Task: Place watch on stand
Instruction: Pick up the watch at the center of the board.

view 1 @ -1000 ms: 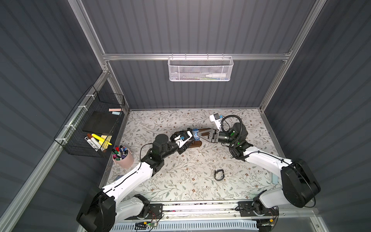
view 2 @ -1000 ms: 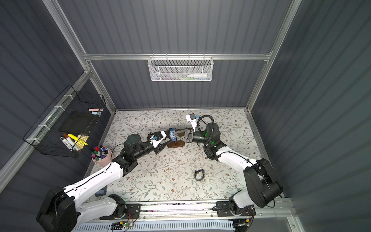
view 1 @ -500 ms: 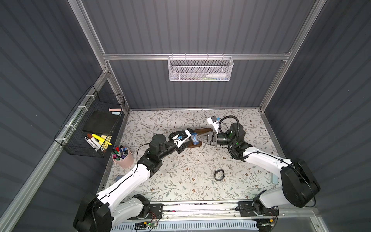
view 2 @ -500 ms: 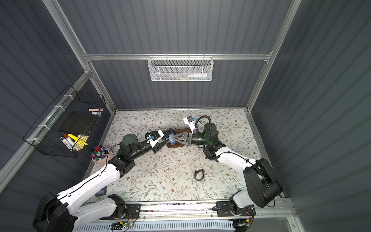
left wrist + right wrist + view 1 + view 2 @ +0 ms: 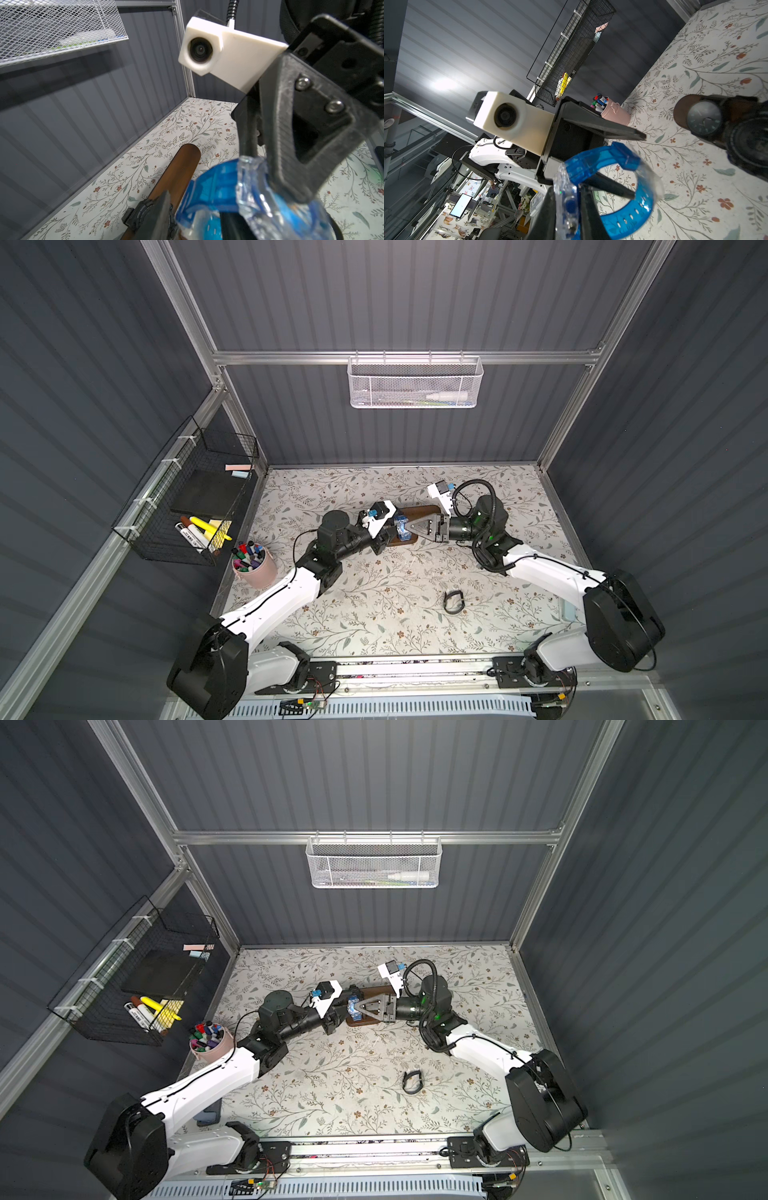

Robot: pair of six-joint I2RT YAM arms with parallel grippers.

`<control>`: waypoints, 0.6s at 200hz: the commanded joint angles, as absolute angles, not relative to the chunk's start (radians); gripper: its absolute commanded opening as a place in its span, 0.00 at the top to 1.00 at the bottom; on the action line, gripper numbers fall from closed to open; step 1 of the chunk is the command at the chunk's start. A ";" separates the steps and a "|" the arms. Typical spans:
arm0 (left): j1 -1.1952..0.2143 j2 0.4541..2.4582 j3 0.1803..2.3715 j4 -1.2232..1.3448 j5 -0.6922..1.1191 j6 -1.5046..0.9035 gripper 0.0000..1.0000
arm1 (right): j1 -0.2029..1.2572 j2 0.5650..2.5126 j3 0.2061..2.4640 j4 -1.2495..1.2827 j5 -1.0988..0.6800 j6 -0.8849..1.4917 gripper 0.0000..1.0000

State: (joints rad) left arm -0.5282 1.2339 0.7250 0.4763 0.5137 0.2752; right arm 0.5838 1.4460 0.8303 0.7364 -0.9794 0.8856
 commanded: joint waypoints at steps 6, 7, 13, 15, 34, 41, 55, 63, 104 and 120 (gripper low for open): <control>-0.514 1.254 0.770 0.506 0.583 0.214 0.82 | 0.591 1.407 0.843 0.775 -0.995 0.866 1.00; -0.514 1.256 0.771 0.505 0.585 0.214 0.84 | 0.591 1.405 0.842 0.775 -0.995 0.864 1.00; -0.511 1.262 0.776 0.500 0.597 0.209 0.88 | 0.591 1.399 0.837 0.775 -0.988 0.857 1.00; -0.510 1.264 0.777 0.499 0.599 0.208 0.90 | 0.591 1.397 0.835 0.775 -0.986 0.855 1.00; -0.502 1.279 0.777 0.508 0.629 0.192 1.00 | 0.591 1.381 0.825 0.763 -0.961 0.831 1.00; -0.500 1.282 0.779 0.508 0.632 0.188 1.00 | 0.591 1.380 0.827 0.749 -0.958 0.822 1.00; -0.498 1.287 0.780 0.508 0.640 0.180 1.00 | 0.589 1.379 0.840 0.708 -0.950 0.802 1.00; -0.499 1.288 0.780 0.508 0.642 0.175 1.00 | 0.589 1.377 0.846 0.681 -0.942 0.786 1.00; -0.494 1.316 0.894 0.293 0.550 0.164 1.00 | 0.585 1.309 0.875 0.400 -0.811 0.549 0.50; -0.486 1.336 0.942 0.223 0.522 0.157 1.00 | 0.585 1.269 0.921 0.197 -0.715 0.433 0.29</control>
State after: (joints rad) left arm -0.5014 1.3201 0.8463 0.3622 0.5785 0.1856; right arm 0.5846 1.3327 0.8452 0.4725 -0.8494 0.6434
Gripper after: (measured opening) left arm 0.072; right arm 0.579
